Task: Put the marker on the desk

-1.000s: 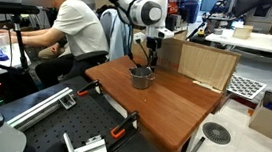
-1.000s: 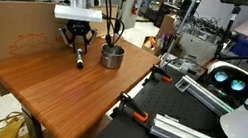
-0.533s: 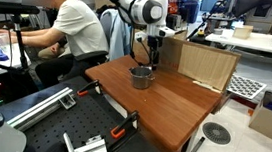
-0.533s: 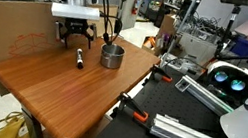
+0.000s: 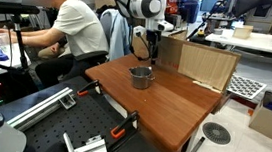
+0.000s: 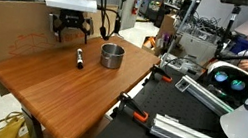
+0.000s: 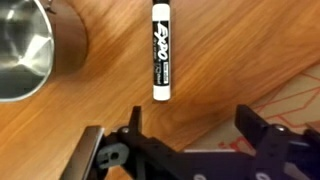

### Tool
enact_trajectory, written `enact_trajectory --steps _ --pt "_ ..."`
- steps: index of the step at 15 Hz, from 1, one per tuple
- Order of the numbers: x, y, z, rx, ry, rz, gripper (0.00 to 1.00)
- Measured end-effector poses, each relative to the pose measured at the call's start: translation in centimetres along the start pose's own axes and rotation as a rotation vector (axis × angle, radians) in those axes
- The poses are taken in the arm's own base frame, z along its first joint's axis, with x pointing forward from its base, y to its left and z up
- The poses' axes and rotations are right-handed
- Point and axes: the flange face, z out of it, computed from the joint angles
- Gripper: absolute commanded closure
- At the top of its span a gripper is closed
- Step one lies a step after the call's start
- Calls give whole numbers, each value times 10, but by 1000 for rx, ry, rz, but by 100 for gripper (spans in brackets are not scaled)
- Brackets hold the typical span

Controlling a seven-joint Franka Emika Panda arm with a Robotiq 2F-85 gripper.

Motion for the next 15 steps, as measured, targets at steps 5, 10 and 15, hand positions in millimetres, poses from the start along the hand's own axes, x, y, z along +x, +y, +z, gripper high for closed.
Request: enact_trajectory --steps 5,10,15 --pt "-31 1 -81 85 29 -100 0" --pt "-57 22 -111 119 47 -157 0" --pt "-57 22 -108 122 50 -161 0"
